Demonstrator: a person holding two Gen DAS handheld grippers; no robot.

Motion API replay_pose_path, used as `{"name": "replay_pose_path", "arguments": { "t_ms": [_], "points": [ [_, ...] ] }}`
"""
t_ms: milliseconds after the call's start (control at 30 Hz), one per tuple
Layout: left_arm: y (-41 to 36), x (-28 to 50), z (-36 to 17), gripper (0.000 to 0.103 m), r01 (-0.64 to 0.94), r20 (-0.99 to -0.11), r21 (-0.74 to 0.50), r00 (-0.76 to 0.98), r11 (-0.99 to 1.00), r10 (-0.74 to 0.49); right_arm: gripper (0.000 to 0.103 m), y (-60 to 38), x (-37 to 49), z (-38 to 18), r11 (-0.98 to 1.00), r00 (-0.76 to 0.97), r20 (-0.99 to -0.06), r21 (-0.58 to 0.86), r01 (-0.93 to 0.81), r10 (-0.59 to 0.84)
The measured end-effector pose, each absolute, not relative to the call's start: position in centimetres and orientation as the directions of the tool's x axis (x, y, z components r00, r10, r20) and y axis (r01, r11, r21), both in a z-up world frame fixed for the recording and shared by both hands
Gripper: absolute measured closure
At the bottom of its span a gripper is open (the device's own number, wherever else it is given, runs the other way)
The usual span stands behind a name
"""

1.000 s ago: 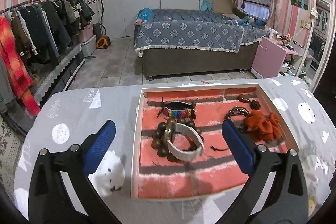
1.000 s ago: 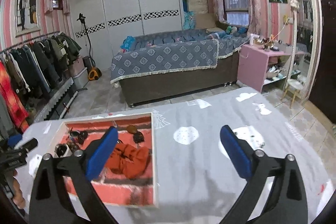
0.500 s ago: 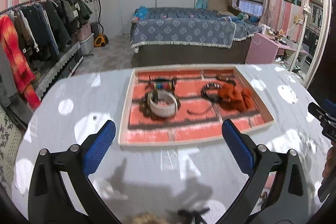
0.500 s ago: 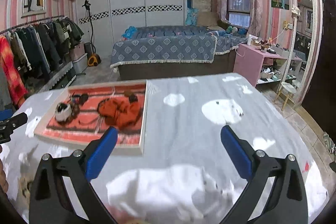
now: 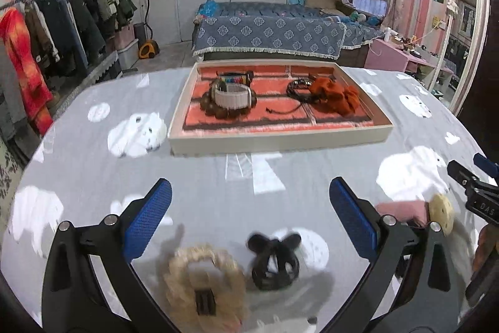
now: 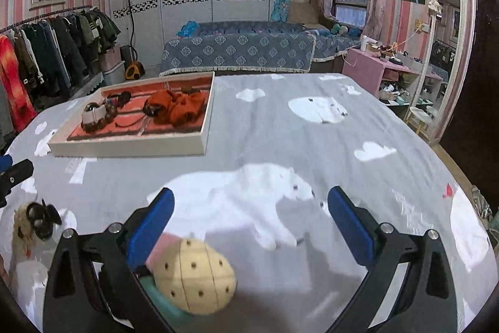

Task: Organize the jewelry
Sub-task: 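Grasp the black claw clip with left tool while right tool grasps the plush keychain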

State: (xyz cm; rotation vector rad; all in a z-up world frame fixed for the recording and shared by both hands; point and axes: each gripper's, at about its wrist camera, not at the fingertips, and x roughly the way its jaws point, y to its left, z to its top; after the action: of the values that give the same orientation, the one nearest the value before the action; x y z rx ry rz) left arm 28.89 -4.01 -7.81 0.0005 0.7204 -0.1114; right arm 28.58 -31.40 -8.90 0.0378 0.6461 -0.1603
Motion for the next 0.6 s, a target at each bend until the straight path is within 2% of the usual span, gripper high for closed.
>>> {"name": "replay_pose_path", "arguments": {
  "t_ms": [233, 400, 533, 600],
  "points": [
    [-4.9, 27.0, -9.1, 0.007, 0.134, -0.654, -0.037, 0.746, 0.99, -0.125, 0.007, -30.5, 27.7, -10.3, 0.988, 0.771, -0.622, -0.032, 0.151, -0.138],
    [-5.9, 26.0, -9.7, 0.017, 0.169, -0.649, -0.008, 0.749, 0.986, -0.134, 0.007, -30.5, 27.6, -10.7, 0.987, 0.761, -0.634, -0.027, 0.157, -0.139],
    [-6.6, 25.6, -10.2, 0.031, 0.195, -0.658, -0.008, 0.738, 0.981, -0.152, 0.007, -30.2, 27.5, -11.2, 0.988, 0.751, -0.646, -0.032, 0.154, -0.138],
    [-6.9, 25.7, -10.5, 0.032, 0.206, -0.664, 0.0, 0.731, 0.979, -0.154, 0.007, -29.9, 27.5, -11.2, 0.986, 0.751, -0.643, -0.047, 0.157, -0.15]
  ]
}}
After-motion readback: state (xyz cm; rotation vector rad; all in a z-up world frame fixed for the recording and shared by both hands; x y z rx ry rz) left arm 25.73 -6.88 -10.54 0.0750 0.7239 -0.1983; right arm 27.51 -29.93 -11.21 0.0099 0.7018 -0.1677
